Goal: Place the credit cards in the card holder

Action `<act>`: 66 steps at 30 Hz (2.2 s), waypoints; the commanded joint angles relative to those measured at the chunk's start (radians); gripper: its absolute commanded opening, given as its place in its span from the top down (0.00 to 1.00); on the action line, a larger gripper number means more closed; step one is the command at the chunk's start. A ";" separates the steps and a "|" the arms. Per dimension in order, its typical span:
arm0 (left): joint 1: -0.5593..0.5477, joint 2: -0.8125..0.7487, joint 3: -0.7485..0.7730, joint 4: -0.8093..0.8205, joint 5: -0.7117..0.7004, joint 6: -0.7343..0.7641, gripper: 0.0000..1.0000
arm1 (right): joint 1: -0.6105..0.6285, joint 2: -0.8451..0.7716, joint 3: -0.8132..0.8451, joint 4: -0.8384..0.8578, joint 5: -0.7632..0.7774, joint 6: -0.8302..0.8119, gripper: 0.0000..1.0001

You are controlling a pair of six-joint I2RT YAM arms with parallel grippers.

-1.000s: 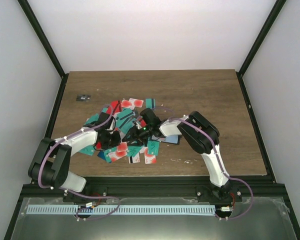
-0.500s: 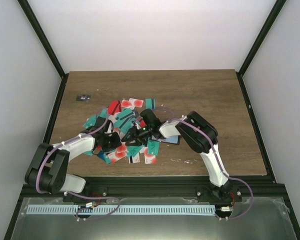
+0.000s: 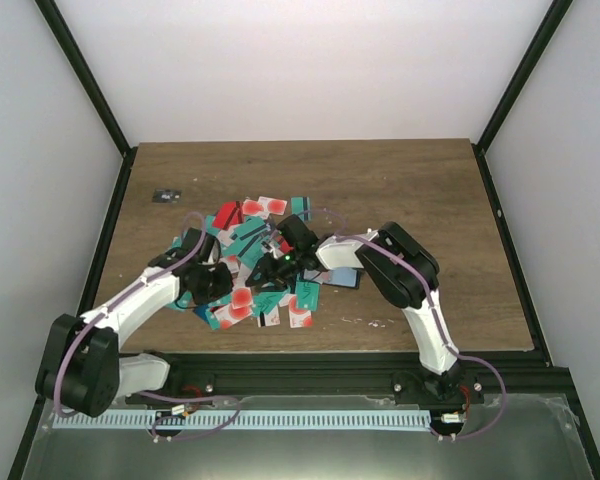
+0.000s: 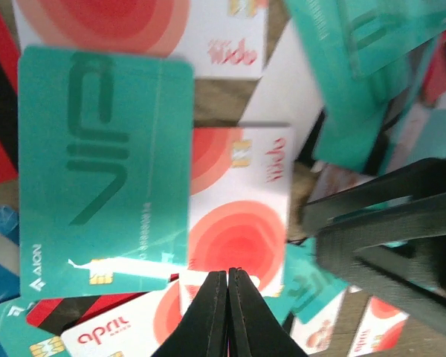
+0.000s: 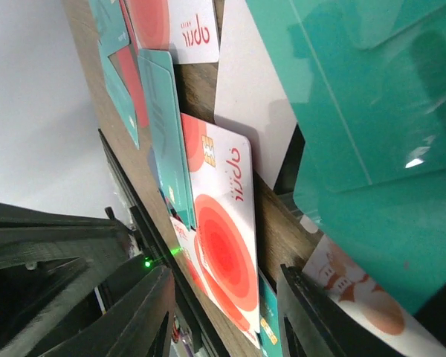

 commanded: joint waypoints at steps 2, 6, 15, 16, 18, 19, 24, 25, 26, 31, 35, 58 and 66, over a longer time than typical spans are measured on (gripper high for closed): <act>-0.001 0.050 -0.070 -0.003 0.012 0.003 0.96 | 0.007 -0.038 0.042 -0.130 0.066 -0.080 0.59; -0.002 0.087 -0.105 0.044 0.007 0.004 0.96 | 0.011 -0.019 0.058 -0.147 0.063 -0.083 0.59; -0.007 0.130 -0.200 0.143 0.063 -0.021 0.96 | 0.037 0.032 0.069 -0.098 0.011 -0.030 0.59; -0.008 0.125 -0.206 0.142 0.062 -0.024 0.96 | 0.037 0.035 0.069 -0.083 0.003 -0.019 0.59; -0.007 0.113 -0.209 0.137 0.058 -0.028 0.96 | 0.037 0.038 0.071 -0.061 -0.011 -0.005 0.60; -0.006 0.107 -0.209 0.134 0.056 -0.030 0.96 | 0.037 0.038 0.072 -0.055 -0.014 -0.001 0.62; -0.009 0.094 -0.212 0.129 0.053 -0.032 0.96 | 0.037 0.037 0.053 0.001 -0.037 0.026 0.73; -0.010 0.094 -0.213 0.131 0.053 -0.034 0.96 | 0.037 0.037 0.048 0.008 -0.041 0.029 0.77; -0.010 0.092 -0.213 0.132 0.053 -0.035 0.96 | 0.037 0.038 0.043 0.016 -0.045 0.030 0.80; -0.010 0.079 -0.221 0.148 0.059 -0.043 0.96 | 0.037 0.039 0.010 0.081 -0.089 0.047 0.86; -0.011 0.069 -0.228 0.156 0.064 -0.053 0.96 | 0.037 0.033 0.007 0.089 -0.125 0.009 0.86; -0.010 -0.174 0.081 -0.036 -0.013 0.038 0.88 | -0.059 -0.188 0.083 -0.226 0.018 -0.223 0.99; -0.009 -0.103 0.289 0.093 0.163 0.168 0.60 | -0.262 -0.448 -0.064 -0.226 -0.017 -0.247 0.99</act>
